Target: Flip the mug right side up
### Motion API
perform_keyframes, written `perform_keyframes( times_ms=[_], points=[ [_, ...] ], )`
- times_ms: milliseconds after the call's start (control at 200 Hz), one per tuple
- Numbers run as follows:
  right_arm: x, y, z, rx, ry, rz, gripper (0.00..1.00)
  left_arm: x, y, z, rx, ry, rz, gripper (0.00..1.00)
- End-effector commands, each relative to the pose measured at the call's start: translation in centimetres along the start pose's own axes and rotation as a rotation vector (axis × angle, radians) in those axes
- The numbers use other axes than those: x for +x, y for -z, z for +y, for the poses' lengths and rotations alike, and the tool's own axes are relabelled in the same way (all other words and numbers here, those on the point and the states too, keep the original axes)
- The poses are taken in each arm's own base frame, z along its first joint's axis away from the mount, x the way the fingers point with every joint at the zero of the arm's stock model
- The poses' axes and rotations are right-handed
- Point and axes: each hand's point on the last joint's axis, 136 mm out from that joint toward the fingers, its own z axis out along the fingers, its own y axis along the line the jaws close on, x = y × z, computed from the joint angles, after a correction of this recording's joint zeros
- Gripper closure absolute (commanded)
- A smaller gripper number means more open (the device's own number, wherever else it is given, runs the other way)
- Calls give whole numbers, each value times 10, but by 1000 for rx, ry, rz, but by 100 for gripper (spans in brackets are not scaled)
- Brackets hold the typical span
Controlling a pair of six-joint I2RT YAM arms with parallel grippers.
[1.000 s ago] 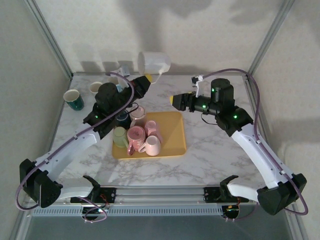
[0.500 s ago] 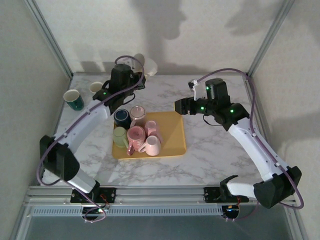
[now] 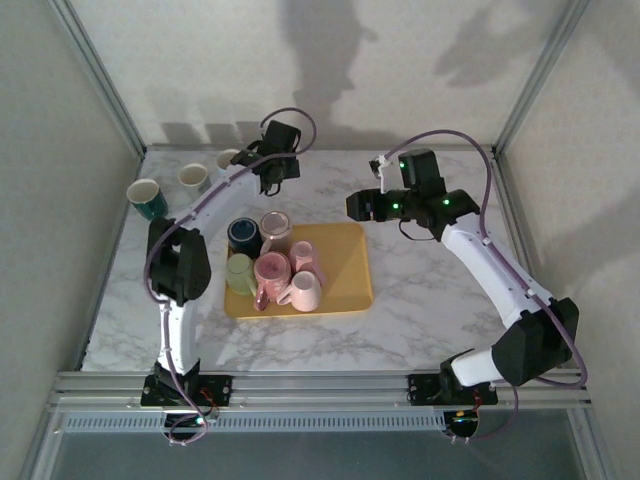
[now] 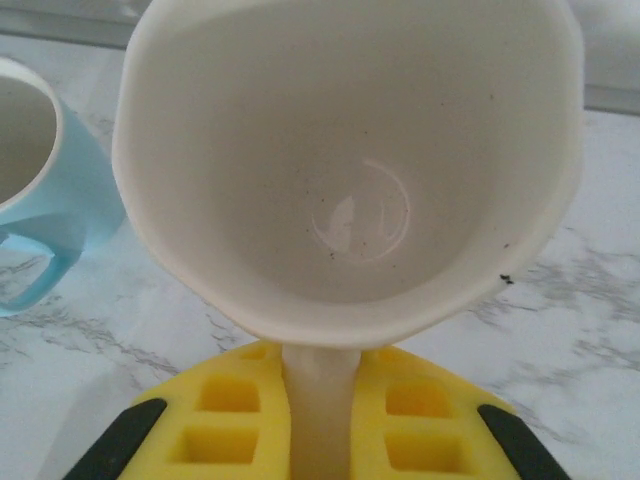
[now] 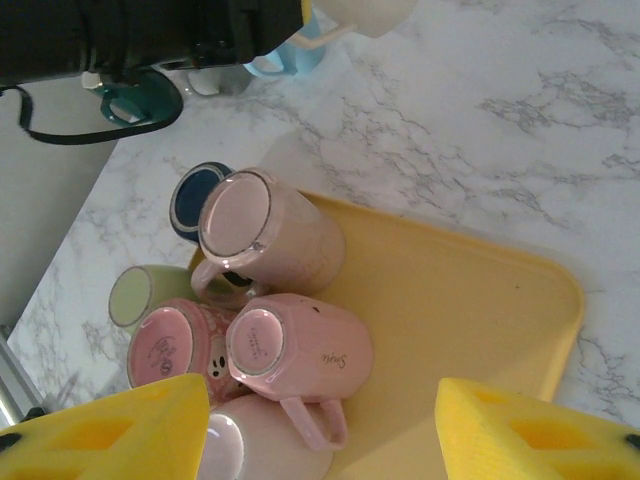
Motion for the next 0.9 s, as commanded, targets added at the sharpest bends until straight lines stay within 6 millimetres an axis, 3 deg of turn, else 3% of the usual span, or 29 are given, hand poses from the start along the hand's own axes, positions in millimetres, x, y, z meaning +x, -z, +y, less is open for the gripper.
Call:
perform_keyframes(
  times_ms=[0, 476, 841, 896],
  points=[
    [-11, 0, 0, -11, -10, -23, 38, -43, 4, 17, -73, 19, -123, 100],
    [-3, -10, -16, 8, -70, 2, 39, -26, -59, 48, -201, -3, -72, 100],
    [5, -13, -23, 14, -102, 12, 39, -10, -77, 50, -209, -12, -34, 100],
    [5, -13, -24, 15, -103, 10, 39, -9, -78, 50, -212, -19, -32, 92]
  ],
)
